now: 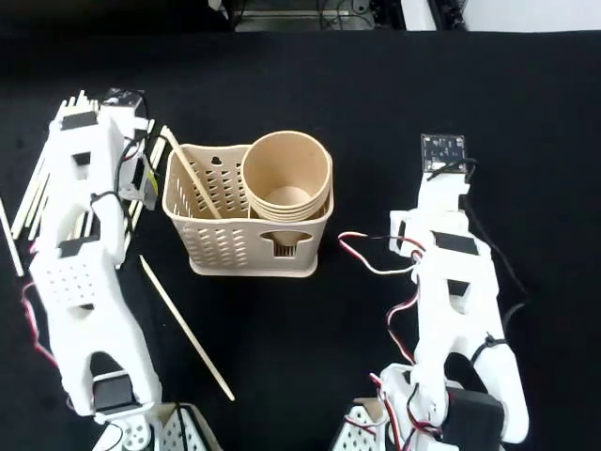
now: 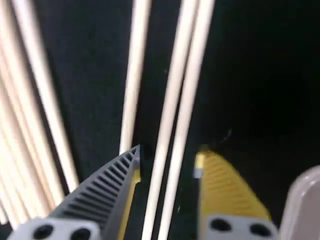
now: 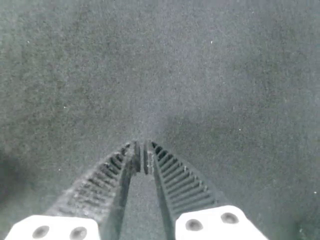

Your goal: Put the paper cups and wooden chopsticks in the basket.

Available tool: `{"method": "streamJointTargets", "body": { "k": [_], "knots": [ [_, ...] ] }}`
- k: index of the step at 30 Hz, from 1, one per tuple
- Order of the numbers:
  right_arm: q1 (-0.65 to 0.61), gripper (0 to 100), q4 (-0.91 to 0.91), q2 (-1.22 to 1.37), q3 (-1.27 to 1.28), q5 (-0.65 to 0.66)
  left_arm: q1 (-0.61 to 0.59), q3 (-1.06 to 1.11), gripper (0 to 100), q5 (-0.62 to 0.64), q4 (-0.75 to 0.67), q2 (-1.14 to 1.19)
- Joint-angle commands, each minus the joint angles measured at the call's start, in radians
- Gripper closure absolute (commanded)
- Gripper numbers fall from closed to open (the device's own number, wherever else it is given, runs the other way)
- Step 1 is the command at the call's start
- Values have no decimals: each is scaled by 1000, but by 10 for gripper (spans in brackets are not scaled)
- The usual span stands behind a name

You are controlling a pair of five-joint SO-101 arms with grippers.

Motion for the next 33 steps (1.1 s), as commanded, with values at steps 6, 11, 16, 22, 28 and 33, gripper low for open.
{"method": "streamJointTargets", "body": {
  "k": [6, 11, 16, 22, 28, 33],
  "knots": [
    [-14, 963, -17, -22, -4, 0, 15, -378, 972, -14, 215, 187],
    [-14, 963, -17, -22, -4, 0, 15, -489, 972, -15, 348, 195],
    [-14, 963, -17, -22, -4, 0, 8, -582, 972, -8, 384, 193],
    [-14, 963, -17, -22, -4, 0, 12, -524, 972, 49, 384, 64],
    [-14, 963, -17, -22, -4, 0, 22, -354, 972, 83, 382, -198],
    [-14, 963, -17, -22, -4, 0, -21, -248, 970, 77, 287, -296]
  ]
}}
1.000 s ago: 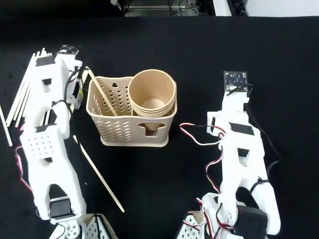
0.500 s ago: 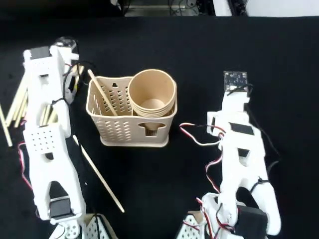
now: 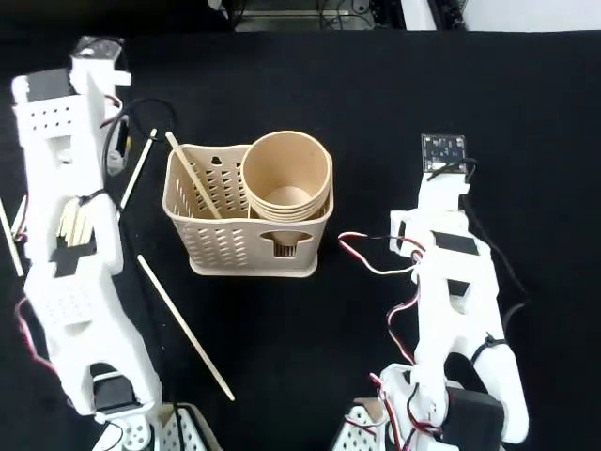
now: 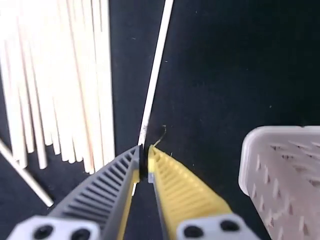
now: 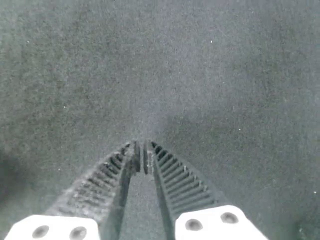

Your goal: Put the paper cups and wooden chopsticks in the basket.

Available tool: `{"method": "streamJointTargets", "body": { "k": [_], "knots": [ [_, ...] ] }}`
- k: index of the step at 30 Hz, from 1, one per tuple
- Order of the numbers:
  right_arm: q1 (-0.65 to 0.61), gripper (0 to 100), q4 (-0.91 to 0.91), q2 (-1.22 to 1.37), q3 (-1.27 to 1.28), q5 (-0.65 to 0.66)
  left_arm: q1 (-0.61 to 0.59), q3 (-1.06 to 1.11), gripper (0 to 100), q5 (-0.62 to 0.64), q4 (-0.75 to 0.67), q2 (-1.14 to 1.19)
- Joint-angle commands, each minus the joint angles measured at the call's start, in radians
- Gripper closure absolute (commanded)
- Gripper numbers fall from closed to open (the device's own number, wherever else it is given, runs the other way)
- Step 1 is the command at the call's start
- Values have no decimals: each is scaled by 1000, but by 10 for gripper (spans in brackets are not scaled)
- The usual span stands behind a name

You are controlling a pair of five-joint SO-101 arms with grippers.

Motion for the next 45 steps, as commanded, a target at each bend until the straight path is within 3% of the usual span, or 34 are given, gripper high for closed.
{"method": "streamJointTargets", "body": {
  "k": [1, 7, 16, 21, 26, 34, 38, 45],
  "knots": [
    [-14, 963, -17, -22, -4, 0, -59, 58, 968, 11, -132, -95],
    [-14, 963, -17, -22, -4, 0, -165, 84, 769, 11, -325, 68],
    [-14, 963, -17, -22, -4, 0, -197, -196, 757, 9, -316, 410],
    [-14, 963, -17, -22, -4, 0, -206, -401, 787, 9, -222, 575],
    [-14, 963, -17, -22, -4, 0, -211, -602, 983, 9, -133, 687],
    [-15, 963, -17, -22, -2, 0, -200, -872, 973, 23, 14, 747],
    [-15, 963, -17, -22, -2, 0, -197, -911, 973, 66, 15, 718],
    [-15, 963, -18, -22, -2, 0, -193, -750, 973, 181, 15, 486]
  ]
}}
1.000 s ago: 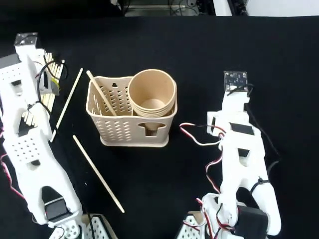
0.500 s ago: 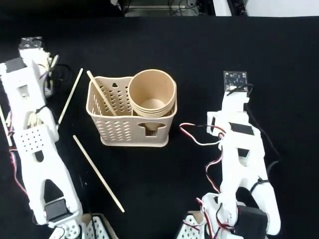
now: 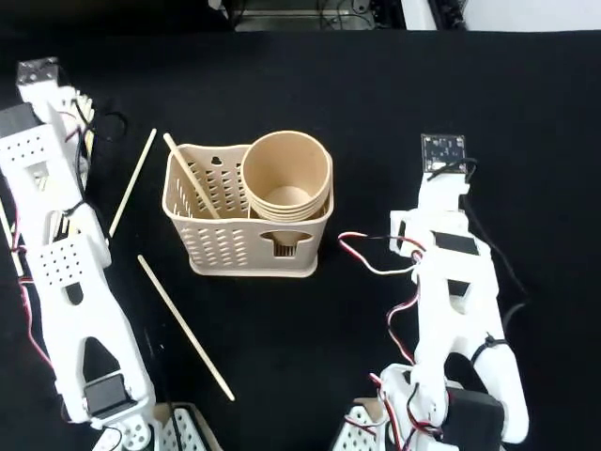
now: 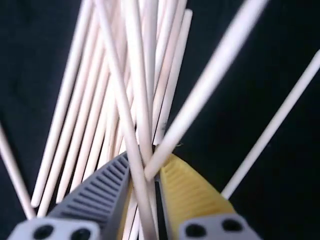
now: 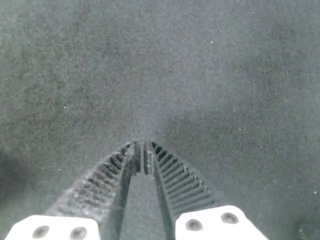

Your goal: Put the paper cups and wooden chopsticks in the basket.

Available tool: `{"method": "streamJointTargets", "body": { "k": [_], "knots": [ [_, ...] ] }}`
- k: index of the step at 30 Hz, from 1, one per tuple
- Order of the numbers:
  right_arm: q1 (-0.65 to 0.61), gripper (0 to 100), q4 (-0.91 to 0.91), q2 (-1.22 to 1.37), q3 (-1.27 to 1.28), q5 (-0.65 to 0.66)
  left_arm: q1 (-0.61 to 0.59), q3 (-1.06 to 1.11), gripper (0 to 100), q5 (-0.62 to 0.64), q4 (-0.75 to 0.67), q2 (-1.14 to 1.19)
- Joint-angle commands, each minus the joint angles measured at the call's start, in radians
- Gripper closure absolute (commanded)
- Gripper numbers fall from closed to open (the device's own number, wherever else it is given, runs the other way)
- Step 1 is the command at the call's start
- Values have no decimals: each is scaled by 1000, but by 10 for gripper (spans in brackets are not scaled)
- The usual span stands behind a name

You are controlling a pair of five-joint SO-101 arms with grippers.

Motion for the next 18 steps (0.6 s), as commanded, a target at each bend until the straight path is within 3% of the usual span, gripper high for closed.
{"method": "streamJointTargets", "body": {
  "k": [1, 10, 18],
  "knots": [
    [-15, 963, -18, -22, -2, 0, -2, 111, 973, 77, 6, -250],
    [-15, 963, -18, -22, -2, 0, 16, 564, 973, 110, 0, -775],
    [-15, 963, -18, -22, -2, 0, 70, 803, 971, 109, -97, -1051]
  ]
}}
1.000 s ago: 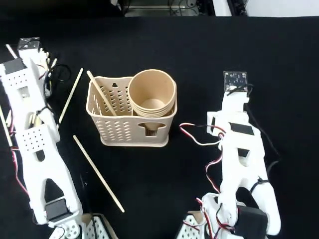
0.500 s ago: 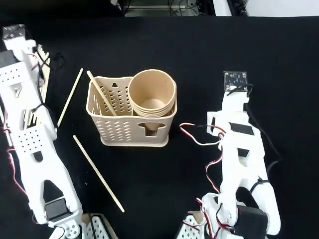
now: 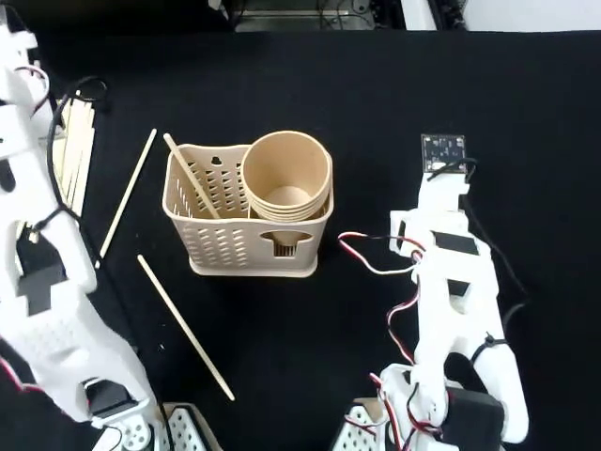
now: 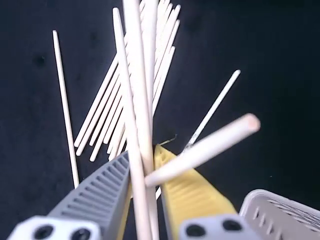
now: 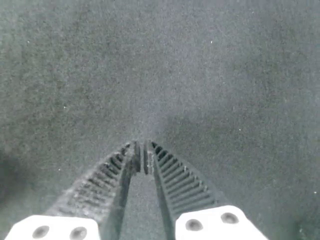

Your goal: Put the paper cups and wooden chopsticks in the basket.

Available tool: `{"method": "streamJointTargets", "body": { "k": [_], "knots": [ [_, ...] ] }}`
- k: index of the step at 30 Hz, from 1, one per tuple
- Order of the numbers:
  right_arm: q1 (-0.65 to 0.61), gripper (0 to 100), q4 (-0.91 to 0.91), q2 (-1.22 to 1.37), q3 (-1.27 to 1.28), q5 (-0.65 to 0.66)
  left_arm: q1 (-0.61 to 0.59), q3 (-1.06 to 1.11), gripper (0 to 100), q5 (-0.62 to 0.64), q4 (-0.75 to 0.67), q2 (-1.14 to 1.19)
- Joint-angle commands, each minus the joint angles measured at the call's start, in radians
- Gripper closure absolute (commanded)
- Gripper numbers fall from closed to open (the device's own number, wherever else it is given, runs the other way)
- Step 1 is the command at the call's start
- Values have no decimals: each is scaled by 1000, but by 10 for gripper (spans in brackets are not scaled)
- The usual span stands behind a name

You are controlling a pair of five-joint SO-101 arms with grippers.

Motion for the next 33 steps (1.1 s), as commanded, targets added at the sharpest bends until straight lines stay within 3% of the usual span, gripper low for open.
{"method": "streamJointTargets", "body": {
  "k": [1, 6, 14, 17, 33],
  "knots": [
    [-15, 963, -18, -22, -2, 0, 51, 120, 971, 9, -63, -193],
    [-15, 963, -18, -22, -2, 0, 91, 406, 971, 11, -238, -404],
    [-15, 963, -18, -22, -2, 0, 113, 1106, 972, 11, -750, -930],
    [-15, 963, -18, -22, -2, 0, 113, 1291, 972, 11, -872, -1097],
    [-15, 963, -17, -22, -2, 0, 153, 1612, 973, 11, -1123, -1508]
  ]
}}
